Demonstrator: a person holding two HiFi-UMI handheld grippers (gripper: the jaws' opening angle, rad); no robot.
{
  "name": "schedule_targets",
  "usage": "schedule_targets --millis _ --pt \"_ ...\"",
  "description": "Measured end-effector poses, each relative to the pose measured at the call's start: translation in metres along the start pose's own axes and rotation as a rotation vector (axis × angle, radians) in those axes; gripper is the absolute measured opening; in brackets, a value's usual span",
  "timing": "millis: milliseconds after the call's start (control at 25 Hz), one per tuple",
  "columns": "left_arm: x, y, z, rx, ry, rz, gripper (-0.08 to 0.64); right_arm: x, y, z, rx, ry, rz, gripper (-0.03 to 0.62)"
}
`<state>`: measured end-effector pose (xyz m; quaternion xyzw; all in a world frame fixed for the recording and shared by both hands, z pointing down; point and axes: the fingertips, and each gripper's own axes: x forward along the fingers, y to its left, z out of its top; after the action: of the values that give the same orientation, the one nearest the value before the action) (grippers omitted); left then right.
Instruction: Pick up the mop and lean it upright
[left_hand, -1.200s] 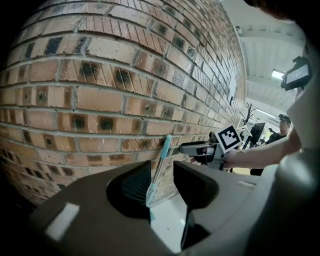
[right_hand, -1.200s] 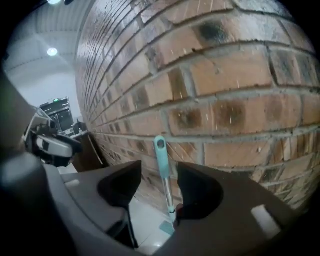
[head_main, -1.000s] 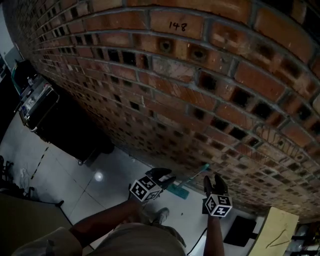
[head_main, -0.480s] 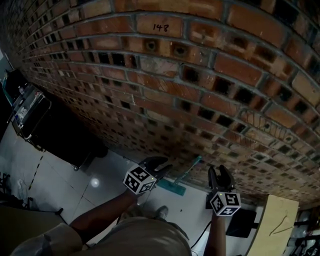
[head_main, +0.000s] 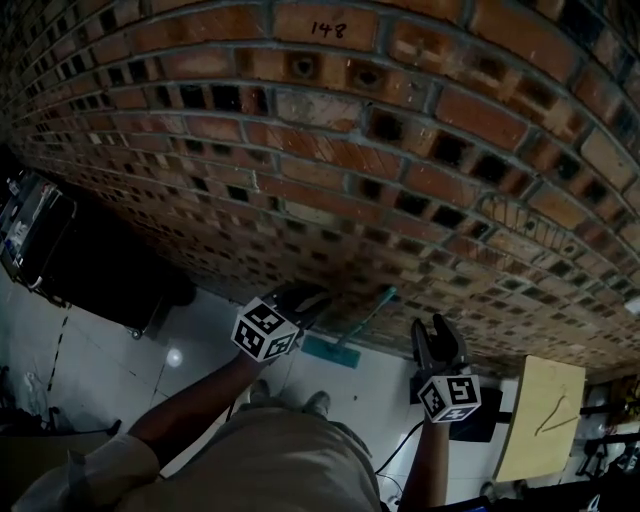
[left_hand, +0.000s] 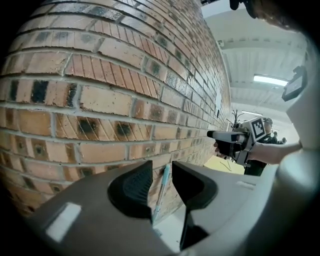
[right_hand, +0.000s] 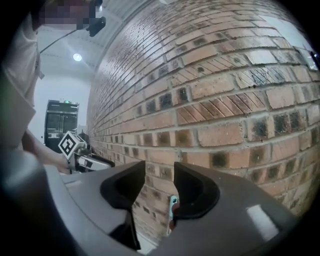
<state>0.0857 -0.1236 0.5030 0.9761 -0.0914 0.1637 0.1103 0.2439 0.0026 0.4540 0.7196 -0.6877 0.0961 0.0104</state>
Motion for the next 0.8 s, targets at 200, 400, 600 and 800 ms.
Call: schedule_targets --millis 200,400,600,800 --pt "-0.014 0.024 -0.002 0.013 0.000 -0.009 0.139 -0.006 0.006 0.002 -0.044 0.004 -0.047 0.184" --pt "-0.018 0.039 -0.018 0.040 0.038 -0.042 0.138 -0.018 0.000 -0.023 -0.020 0.034 -0.139 0.184" --pt "-0.027 0.051 -0.026 0.031 0.041 -0.061 0.137 -0.030 0.008 -0.039 0.002 0.056 -0.200 0.184" --pt "-0.037 0.067 -0.035 0.026 0.049 -0.055 0.135 -0.035 0.015 -0.046 0.018 0.048 -0.235 0.179"
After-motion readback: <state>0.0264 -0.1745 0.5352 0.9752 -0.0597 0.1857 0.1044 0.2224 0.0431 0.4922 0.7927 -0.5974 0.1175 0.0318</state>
